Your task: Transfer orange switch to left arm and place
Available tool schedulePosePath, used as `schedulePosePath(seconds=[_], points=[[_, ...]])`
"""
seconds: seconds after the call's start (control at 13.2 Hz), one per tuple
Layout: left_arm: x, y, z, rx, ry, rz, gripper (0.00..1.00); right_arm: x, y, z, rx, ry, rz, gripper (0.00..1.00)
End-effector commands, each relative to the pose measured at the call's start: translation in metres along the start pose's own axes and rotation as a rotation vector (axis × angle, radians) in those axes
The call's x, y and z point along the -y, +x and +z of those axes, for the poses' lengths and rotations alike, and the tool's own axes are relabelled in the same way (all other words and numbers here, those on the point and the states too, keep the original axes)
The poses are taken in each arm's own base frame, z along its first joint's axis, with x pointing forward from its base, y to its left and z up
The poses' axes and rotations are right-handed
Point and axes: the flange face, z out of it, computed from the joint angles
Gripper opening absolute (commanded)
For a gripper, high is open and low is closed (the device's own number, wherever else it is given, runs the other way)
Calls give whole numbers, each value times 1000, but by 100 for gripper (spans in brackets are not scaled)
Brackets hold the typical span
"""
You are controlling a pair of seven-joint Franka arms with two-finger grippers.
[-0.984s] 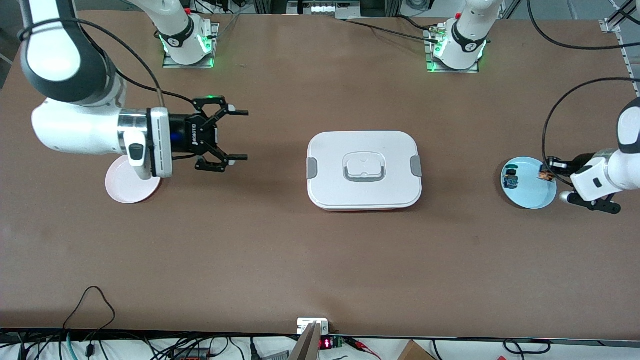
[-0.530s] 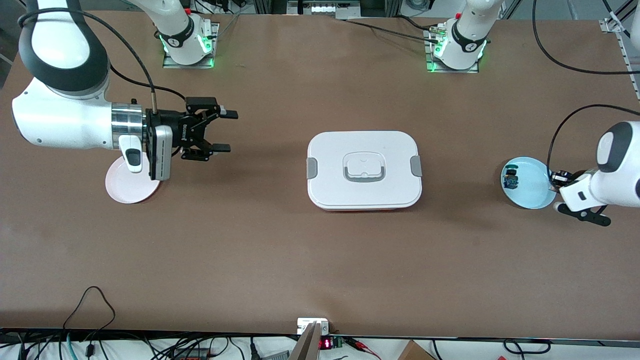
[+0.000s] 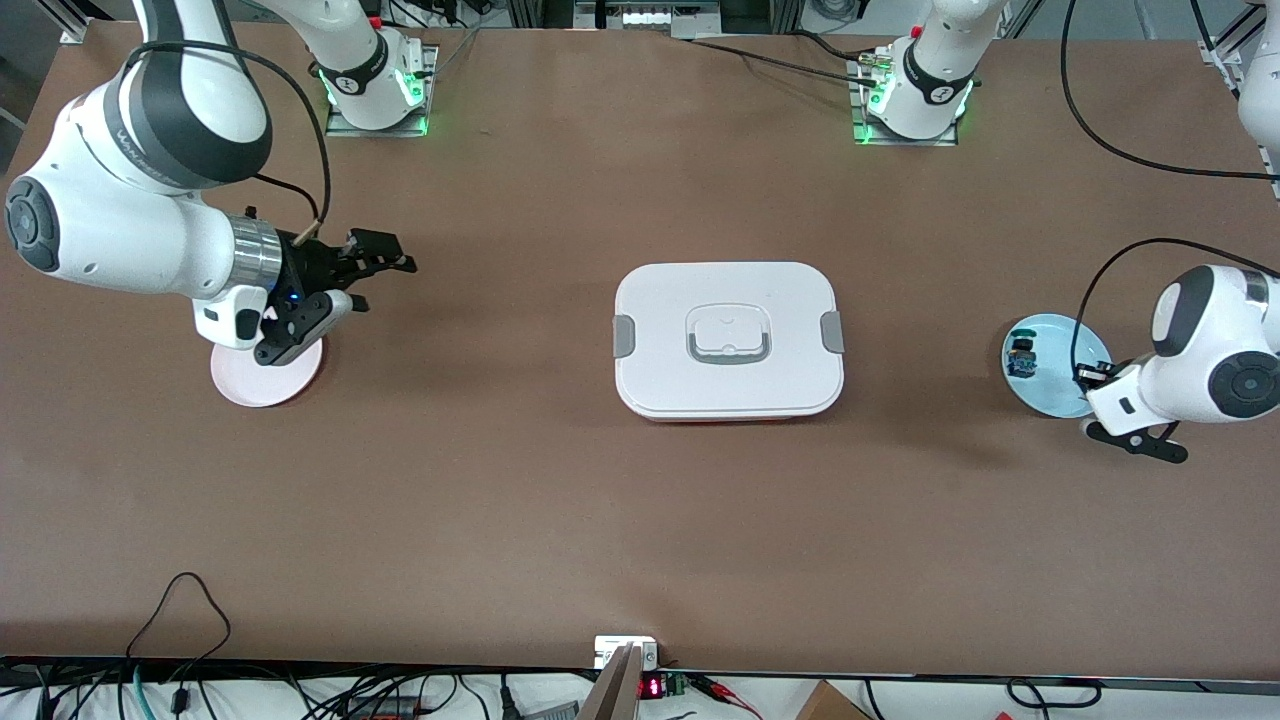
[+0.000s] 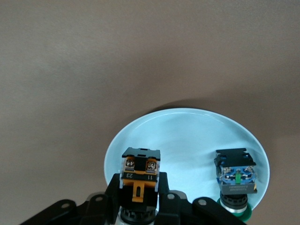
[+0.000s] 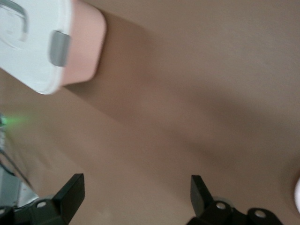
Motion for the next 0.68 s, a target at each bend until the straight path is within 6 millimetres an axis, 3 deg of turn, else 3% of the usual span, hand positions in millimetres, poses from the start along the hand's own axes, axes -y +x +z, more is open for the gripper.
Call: schedulePosePath(seconds=[0.0, 0.23, 0.53, 0.61], points=[[1, -11, 11, 9, 20, -22, 0, -9, -21, -23, 55, -176, 138, 100], [2, -21, 32, -22, -8, -27, 0, -16, -52, -50, 125, -320, 341, 100], [4, -20, 32, -31, 8, -22, 1, -65, -74, -104, 65, -413, 414, 100], [7, -21, 32, -29, 40, -10, 7, -76, -77, -111, 64, -459, 404, 100]])
